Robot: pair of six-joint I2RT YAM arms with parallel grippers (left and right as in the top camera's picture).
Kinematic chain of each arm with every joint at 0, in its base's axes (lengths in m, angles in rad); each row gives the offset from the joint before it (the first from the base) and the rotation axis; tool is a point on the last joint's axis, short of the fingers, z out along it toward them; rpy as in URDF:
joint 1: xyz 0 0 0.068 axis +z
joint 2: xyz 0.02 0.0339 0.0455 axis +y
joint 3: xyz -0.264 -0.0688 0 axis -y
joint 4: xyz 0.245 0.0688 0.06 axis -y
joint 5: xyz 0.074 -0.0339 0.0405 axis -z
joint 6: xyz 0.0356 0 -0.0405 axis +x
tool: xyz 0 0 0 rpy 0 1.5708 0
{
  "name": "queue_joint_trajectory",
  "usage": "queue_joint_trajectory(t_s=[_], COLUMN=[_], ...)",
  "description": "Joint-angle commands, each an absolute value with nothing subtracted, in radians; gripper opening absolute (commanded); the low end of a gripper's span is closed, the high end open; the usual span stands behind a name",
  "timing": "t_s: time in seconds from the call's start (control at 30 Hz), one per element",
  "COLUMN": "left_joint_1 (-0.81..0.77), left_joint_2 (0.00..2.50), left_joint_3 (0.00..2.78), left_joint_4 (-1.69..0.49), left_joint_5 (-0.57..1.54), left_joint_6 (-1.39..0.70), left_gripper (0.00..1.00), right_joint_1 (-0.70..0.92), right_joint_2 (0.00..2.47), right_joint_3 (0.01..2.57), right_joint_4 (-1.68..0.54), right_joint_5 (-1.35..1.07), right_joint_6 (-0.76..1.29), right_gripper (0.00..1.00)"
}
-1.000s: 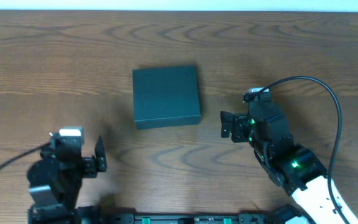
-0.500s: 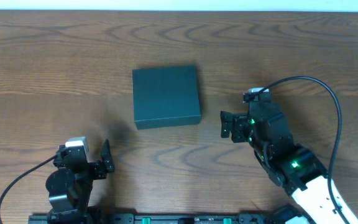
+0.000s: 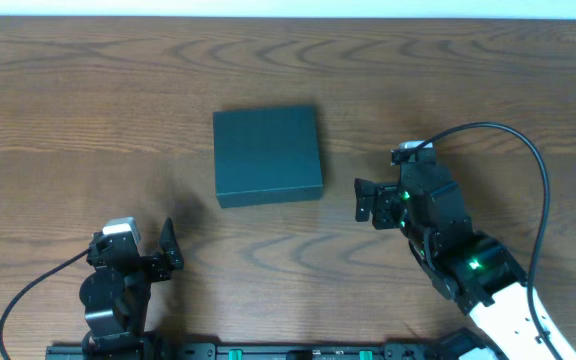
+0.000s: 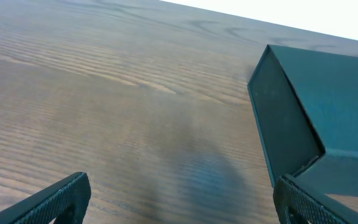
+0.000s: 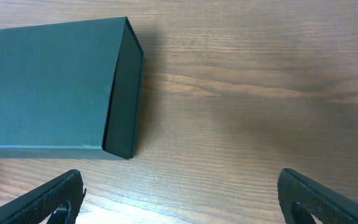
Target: Pack container
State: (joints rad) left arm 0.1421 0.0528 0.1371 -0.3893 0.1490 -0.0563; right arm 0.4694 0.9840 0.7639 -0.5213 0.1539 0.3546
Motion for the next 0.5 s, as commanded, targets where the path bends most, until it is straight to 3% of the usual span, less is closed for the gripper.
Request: queue_joint_trajectory(t_s=[0.0, 0.47], left_joint_1=[0.146, 0.144], left_joint_2=[0.036, 0.004], left_joint_3=[0.114, 0.115], left_joint_4=[-0.385, -0.386], left_joint_5=[0.128, 0.127], left_joint_6=[-0.071, -0.071], left_gripper=[0.95, 0.95], right_joint_1=[0.463, 0.463], right_joint_2=[0.982, 0.982], right_joint_3=[0.772, 0.772], right_joint_4=[-0.522, -0.522], right_joint_5=[0.16, 0.16], right_joint_6=[0.343, 0.343], right_gripper=[0.99, 0.99])
